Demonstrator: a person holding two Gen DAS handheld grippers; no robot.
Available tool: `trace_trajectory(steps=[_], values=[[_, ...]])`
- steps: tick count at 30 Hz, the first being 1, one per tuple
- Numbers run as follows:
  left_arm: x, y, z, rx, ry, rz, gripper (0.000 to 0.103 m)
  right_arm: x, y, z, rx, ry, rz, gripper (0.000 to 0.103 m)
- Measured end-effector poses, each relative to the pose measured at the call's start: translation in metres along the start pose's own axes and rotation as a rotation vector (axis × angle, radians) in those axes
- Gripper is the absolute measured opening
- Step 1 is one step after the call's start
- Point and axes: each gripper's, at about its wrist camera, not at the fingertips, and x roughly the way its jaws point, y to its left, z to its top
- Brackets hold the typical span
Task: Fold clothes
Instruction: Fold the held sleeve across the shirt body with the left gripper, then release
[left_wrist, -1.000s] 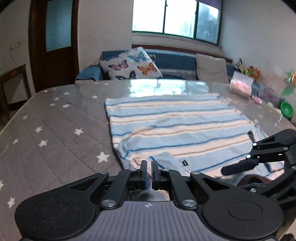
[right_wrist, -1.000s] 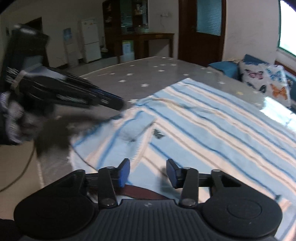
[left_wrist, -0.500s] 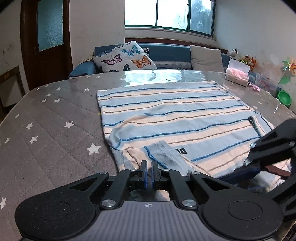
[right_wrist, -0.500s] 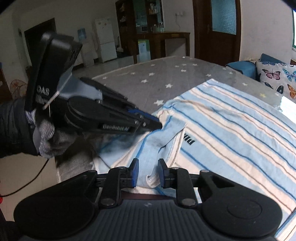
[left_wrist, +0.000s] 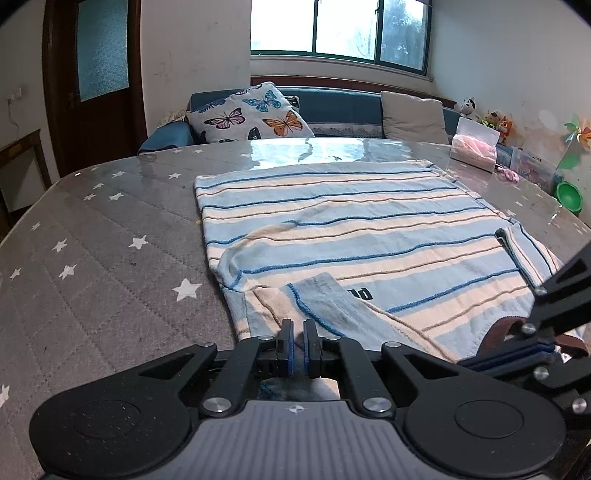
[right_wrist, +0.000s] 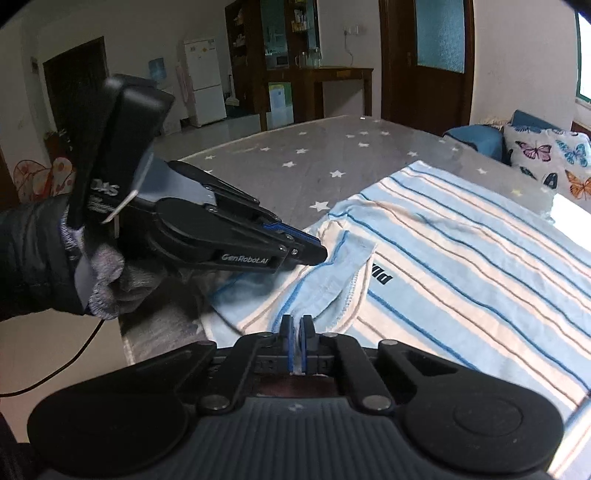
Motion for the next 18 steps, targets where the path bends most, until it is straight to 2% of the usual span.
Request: trace_trajectory(steps=[5,8,12,14,16,18], values=[[-0.003,-0.009,0.000,0.024,-0.009,-0.008,0.007,0.001,0.004,-0.009,-0.011,0.034,-0.018,0.004],[-0.005,-0.021,-0.004,0.080,-0.016,-0.014,0.007,-0.004,0.000,-0.008,0.004,0.023,-0.021,0.008],[-0.010,-0.036,-0.009,0.143,-0.026,-0.017,0.007,-0.016,-0.010,-0.007,0.033,0.005,-0.055,0.009],[-0.015,-0.043,-0.011,0.178,-0.041,-0.034,0.012,-0.021,-0.017,-0.010,0.051,0.004,-0.077,0.009],[-0.016,-0.049,-0.013,0.202,-0.044,-0.050,0.024,-0.026,-0.025,-0.016,0.070,0.005,-0.111,0.010],[-0.016,-0.055,-0.016,0.228,-0.038,-0.056,0.024,-0.033,-0.036,-0.022,0.100,0.009,-0.151,0.016]])
